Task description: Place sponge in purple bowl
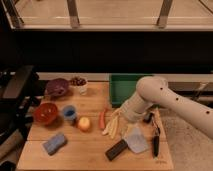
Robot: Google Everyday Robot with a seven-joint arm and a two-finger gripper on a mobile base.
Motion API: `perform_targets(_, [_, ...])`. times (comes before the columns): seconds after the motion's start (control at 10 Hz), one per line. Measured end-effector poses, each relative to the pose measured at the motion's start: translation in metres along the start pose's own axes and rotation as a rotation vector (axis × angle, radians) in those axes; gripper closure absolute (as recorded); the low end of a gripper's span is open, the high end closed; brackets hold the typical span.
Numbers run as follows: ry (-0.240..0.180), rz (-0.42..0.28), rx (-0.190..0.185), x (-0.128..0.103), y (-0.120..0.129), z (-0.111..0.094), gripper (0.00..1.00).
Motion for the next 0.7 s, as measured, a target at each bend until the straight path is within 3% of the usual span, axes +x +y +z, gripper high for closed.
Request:
perform_targets(0.5, [-0.004,-0.003,-0.001,-0.002,-0.002,0.003,0.34])
perform_targets(0.7, [-0.087,0.024,0.034,-0.008,-0.012,0.018,0.34])
